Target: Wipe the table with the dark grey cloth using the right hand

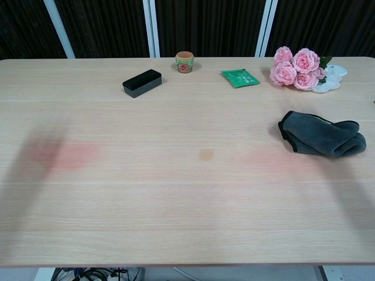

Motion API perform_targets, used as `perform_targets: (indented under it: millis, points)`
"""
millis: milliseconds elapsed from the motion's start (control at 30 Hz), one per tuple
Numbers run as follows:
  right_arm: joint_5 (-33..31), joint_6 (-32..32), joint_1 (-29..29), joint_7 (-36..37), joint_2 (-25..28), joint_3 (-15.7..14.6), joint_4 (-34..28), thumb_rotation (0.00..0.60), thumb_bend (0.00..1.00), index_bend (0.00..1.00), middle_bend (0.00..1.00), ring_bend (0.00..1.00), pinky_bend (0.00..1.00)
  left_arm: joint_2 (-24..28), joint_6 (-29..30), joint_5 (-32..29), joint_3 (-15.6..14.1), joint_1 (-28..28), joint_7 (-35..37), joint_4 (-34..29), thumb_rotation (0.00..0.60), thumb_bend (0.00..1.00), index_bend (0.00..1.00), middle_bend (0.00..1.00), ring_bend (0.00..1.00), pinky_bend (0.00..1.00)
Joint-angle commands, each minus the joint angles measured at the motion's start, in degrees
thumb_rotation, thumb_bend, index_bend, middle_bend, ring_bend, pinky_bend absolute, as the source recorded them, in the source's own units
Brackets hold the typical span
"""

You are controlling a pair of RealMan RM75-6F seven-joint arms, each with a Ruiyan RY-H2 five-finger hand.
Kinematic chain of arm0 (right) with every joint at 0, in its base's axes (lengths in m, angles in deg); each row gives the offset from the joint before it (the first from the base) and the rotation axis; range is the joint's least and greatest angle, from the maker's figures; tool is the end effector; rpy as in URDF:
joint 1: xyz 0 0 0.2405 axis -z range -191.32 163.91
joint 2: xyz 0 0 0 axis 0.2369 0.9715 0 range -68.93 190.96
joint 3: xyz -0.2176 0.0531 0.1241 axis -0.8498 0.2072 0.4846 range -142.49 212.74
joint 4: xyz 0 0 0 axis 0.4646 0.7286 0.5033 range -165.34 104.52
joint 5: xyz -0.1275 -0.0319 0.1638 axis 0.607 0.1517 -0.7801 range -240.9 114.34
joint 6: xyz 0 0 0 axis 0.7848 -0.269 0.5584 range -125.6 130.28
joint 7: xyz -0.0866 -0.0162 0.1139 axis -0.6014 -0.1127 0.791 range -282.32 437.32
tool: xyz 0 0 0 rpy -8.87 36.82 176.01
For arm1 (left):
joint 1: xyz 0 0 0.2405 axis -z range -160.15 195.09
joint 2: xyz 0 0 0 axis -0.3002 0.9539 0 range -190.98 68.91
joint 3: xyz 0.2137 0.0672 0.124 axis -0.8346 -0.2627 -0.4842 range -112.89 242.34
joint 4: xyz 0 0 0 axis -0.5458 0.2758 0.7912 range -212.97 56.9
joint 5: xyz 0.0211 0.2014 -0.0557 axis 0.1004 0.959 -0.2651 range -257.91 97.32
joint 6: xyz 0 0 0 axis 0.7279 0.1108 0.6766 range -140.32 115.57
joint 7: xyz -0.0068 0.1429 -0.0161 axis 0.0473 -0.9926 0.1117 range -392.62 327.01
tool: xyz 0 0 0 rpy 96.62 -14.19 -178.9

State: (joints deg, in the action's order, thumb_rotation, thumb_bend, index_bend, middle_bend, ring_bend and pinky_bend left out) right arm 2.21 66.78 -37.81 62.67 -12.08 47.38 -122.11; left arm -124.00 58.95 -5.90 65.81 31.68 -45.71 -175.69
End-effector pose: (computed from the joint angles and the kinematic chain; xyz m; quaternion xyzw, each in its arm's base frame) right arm -0.2570 -0.3052 0.0964 0.6294 -0.4181 0.3525 0.5521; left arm -0.3025 0.2170 0.1297 -0.6562 -0.4129 -0.2783 0.5670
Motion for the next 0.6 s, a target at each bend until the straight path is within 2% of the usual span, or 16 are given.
perform_targets:
  millis: [33, 367, 600]
  points:
    - [-5.12, -3.96, -2.59, -3.19, -1.95, 0.46, 2.85, 0.6, 0.0, 0.0, 0.0, 0.0, 0.09, -0.82, 1.32, 1.72, 0.29, -0.27, 1.55, 1.21, 0.6, 0.0, 0.0, 0.0, 0.0, 0.0]
    - [-14.71, -9.92, -6.6, -8.81, -5.26, -0.39, 5.69, 0.6, 0.0, 0.0, 0.0, 0.0, 0.09, -1.55, 2.07, 3.74, 0.6, -0.34, 4.17, 3.18, 0.6, 0.0, 0.0, 0.0, 0.0, 0.0]
    - [-18.6, -11.74, -8.92, -10.8, -8.41, -0.97, 8.42, 0.6, 0.0, 0.0, 0.0, 0.0, 0.09, -1.07, 1.2, 3.43, 0.7, -0.14, 4.72, 3.09, 0.6, 0.0, 0.0, 0.0, 0.0, 0.0]
